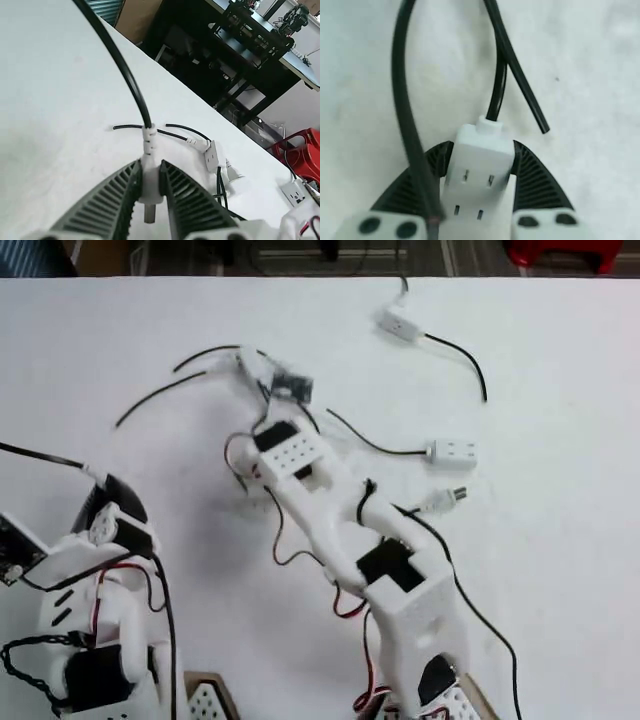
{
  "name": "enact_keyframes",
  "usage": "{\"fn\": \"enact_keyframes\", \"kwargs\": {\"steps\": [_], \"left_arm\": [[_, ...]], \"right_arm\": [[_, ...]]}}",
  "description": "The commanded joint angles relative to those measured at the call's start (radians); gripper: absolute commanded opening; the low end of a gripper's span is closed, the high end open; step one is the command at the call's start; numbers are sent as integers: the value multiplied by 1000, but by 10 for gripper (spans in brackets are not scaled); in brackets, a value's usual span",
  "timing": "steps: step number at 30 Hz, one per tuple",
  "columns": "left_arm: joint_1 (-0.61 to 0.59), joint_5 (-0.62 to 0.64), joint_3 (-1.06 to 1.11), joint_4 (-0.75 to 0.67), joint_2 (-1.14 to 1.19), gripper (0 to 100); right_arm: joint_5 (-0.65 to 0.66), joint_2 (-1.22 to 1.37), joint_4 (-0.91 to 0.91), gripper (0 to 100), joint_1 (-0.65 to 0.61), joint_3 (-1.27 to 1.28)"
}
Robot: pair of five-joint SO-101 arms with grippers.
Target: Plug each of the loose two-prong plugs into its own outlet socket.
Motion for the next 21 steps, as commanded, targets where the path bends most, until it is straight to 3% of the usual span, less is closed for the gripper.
{"fn": "enact_keyframes", "kwargs": {"steps": [1,7,12,21], "left_arm": [[-8,8,-3,-23,-5,24],[-8,97,0,-23,-5,24],[-8,100,2,-23,-5,24],[-8,103,2,-23,-5,24]], "right_arm": [[-107,44,-21,18,4,-226],[-213,225,-10,18,27,-506],[-224,415,45,22,56,-727],[-295,659,229,237,58,-1117]]}}
